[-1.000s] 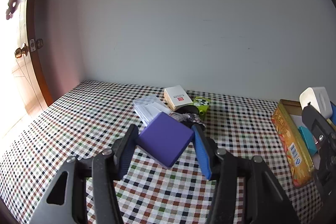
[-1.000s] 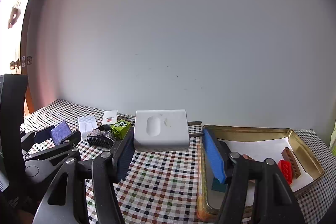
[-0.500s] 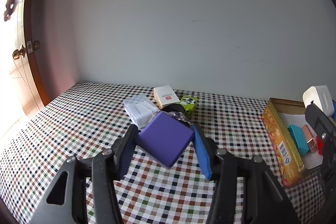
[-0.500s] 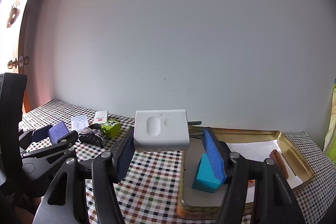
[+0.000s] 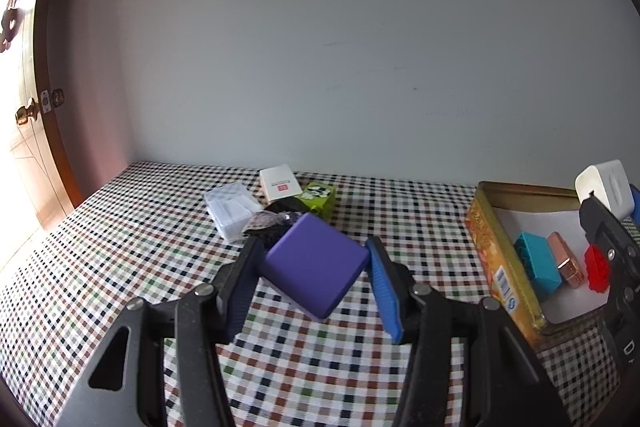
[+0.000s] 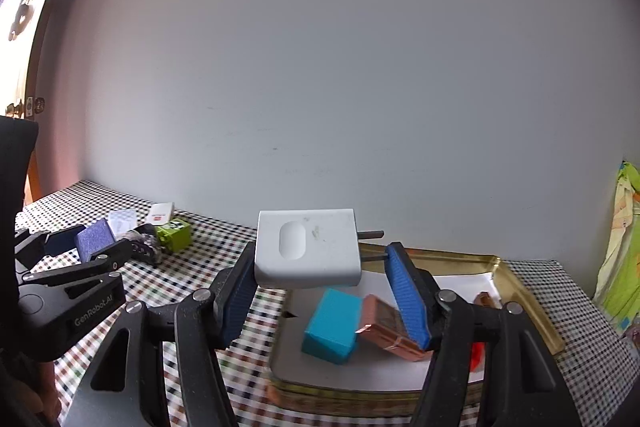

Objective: Organize rigid objects
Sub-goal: 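Carry the purple block and white charger over the gold tin, then lower both held items into the tin and open both tools, then withdraw both open tools from the tin toward the remaining table items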

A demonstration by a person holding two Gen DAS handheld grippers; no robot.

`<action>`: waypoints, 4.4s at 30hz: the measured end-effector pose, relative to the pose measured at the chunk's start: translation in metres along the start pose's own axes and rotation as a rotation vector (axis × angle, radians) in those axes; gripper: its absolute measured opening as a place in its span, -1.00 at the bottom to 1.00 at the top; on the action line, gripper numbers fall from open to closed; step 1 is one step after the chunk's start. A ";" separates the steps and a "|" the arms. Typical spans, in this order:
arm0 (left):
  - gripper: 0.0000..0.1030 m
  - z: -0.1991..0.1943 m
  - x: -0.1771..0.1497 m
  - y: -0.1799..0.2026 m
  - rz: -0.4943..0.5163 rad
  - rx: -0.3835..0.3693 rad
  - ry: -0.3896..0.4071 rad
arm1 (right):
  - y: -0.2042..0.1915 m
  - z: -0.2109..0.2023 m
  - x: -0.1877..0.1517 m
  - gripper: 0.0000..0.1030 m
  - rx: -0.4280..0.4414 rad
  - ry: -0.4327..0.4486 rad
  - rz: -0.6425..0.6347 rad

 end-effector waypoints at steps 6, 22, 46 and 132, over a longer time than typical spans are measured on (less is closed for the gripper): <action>0.02 -0.002 0.005 0.021 0.020 -0.018 0.003 | 0.022 -0.001 0.003 0.26 -0.026 0.006 0.019; 0.02 -0.007 0.025 0.067 0.059 -0.059 0.032 | 0.069 0.003 0.012 0.26 -0.086 0.023 0.043; 0.02 -0.002 0.053 0.154 0.112 -0.166 0.057 | 0.149 0.024 0.022 0.26 -0.213 0.007 0.136; 0.99 -0.043 0.035 0.143 0.047 0.069 0.260 | 0.176 0.015 0.020 0.71 -0.152 0.143 0.274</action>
Point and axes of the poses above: each gripper's, at about its wrist camera, not at the fingertips, and z roughly the way its jaws point, y to its right, x to its top, the point moved 2 cm from there along z, roughly the way its jaws point, and after that the axes turned 12 degrees about z, right-handed, at the moved point
